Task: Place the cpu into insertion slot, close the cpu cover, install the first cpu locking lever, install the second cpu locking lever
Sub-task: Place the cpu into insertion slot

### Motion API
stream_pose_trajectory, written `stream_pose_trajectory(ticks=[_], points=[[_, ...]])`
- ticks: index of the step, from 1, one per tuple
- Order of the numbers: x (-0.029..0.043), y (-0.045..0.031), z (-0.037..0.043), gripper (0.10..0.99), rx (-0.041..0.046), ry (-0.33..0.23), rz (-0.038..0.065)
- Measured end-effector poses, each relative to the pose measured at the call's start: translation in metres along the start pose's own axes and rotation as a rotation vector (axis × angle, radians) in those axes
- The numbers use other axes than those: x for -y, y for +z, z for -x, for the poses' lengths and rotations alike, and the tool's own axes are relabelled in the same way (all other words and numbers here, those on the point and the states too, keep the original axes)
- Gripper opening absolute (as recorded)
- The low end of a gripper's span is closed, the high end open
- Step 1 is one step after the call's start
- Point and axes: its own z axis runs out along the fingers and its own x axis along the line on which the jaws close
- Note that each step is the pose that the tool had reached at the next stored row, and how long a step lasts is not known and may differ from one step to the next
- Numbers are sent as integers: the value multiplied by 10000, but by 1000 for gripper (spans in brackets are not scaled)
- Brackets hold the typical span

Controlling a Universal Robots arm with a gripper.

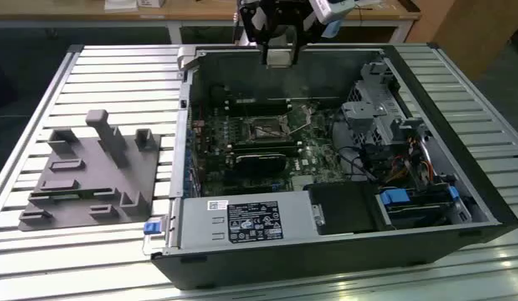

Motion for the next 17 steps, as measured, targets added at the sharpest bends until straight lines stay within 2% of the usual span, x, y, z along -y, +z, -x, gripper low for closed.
stream_pose_trajectory(ticks=[12,17], points=[[0,0,0,541,0,0,3],[4,43,1,541,0,0,3]])
